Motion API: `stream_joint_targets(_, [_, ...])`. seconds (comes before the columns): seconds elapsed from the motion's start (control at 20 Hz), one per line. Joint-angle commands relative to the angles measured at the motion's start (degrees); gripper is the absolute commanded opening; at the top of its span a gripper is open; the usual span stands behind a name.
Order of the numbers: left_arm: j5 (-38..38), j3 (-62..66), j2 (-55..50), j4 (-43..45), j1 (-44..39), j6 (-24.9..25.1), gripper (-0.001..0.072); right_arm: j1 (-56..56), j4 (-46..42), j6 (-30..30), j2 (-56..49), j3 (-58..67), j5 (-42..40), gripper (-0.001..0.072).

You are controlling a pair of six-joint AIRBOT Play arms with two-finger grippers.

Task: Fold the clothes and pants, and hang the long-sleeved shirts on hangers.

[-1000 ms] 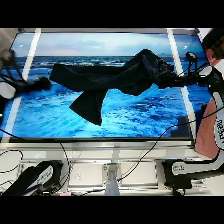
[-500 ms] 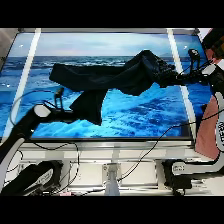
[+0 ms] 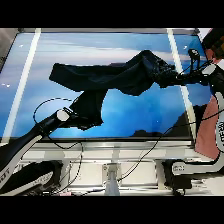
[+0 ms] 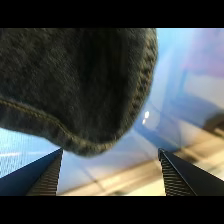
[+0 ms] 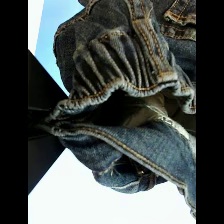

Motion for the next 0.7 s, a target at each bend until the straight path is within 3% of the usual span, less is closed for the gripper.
stream_joint_targets(0.0, [5.9,0.0,-1.0,-1.8,-0.5,-0.2,0.0700,0.0,0.0,0.1,0.0,0.0,0.0,0.0054])
stream_joint_targets(0.15, [11.1,0.0,-1.0,-1.8,-0.8,-0.2,0.0661,0.0,0.0,0.2,0.1,0.0,0.3,0.0054])
stream_joint_targets(0.3, [12.8,0.0,-1.0,-1.8,-0.7,-0.1,0.0344,0.0,0.0,0.2,0.1,0.0,1.4,0.0054])
stream_joint_targets(0.4, [12.8,0.0,-1.0,-1.7,-0.7,-0.1,0.0040,0.0,0.1,0.2,0.1,0.0,1.6,0.0054])
stream_joint_targets(0.65, [10.7,3.0,2.3,-0.8,1.8,8.8,0.0035,0.0,0.4,0.6,2.9,1.4,1.5,0.0054])
